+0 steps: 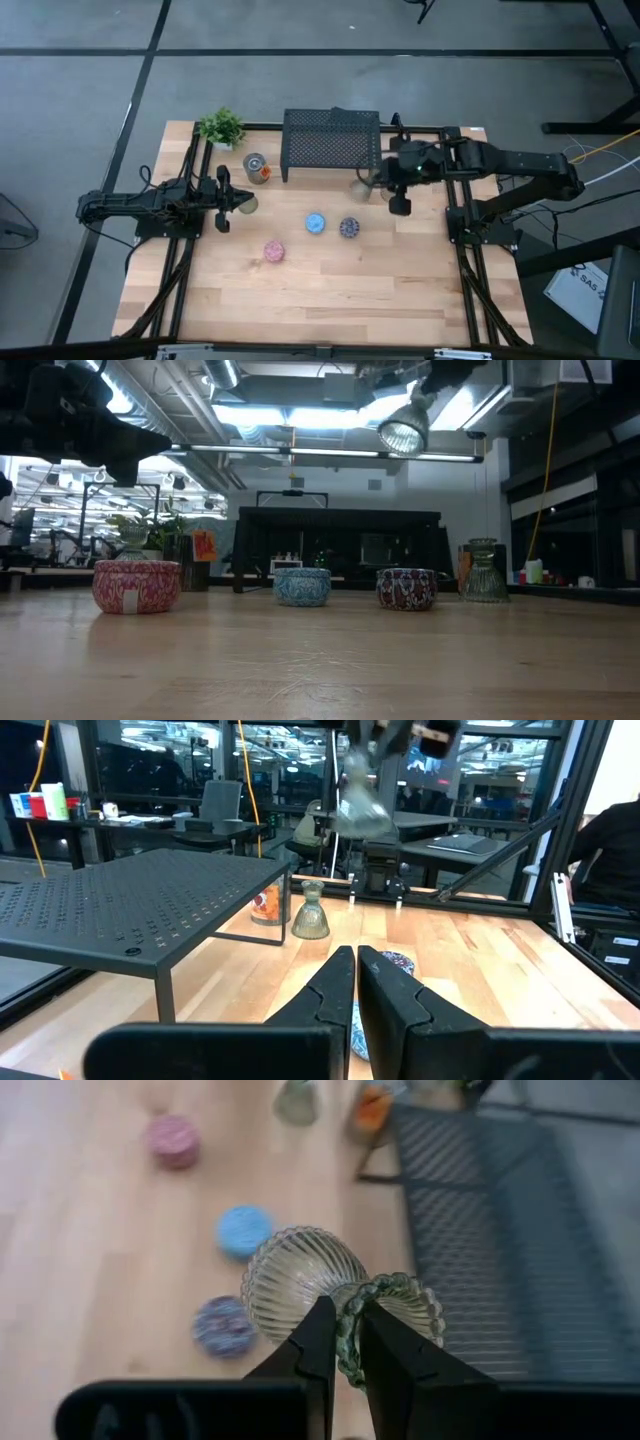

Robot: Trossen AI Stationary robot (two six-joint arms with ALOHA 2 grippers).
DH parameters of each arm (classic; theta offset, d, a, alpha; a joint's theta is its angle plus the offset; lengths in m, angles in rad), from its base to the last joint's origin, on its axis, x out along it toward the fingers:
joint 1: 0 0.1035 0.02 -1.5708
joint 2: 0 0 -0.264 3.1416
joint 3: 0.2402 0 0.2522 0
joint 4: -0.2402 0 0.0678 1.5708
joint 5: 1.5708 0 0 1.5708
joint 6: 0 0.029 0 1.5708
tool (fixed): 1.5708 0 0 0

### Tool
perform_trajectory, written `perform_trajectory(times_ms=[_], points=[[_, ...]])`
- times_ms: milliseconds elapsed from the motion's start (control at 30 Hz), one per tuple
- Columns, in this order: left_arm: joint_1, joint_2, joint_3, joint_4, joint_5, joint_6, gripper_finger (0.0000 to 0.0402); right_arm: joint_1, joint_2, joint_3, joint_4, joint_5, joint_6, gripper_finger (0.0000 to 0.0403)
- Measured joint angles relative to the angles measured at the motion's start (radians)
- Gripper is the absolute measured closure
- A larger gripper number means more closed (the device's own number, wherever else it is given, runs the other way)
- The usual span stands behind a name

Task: Pick & Place candle stick holders
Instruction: Put the middle green glass candle holder on the shelf

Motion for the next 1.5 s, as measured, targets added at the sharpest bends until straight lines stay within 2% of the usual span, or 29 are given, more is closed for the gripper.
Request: perform_trajectory(times_ms=[333, 733, 967, 1233, 1500], points=[[0.000, 0.000, 0.000, 0.000, 0.000, 0.000, 0.0391, -0.127, 0.000, 0.104, -0.012, 0.144, -0.156, 0.0366], [0.000, 0.000, 0.000, 0.000, 0.000, 0.000, 0.0391, -0.390, 0.085, 0.131, 0.063, 0.142, -0.372, 0.0366], [0.000, 0.000, 0.000, 0.000, 0.000, 0.000, 0.0390, -0.513, 0.168, 0.131, 0.072, 0.142, -0.434, 0.0366], [0.000, 0.000, 0.000, 0.000, 0.000, 0.000, 0.0389, -0.598, 0.269, 0.156, 0.069, 0.057, -0.485, 0.0367], [0.000, 0.000, 0.000, 0.000, 0.000, 0.000, 0.0390, -0.612, 0.380, 0.247, 0.033, 0.007, -0.492, 0.0367]])
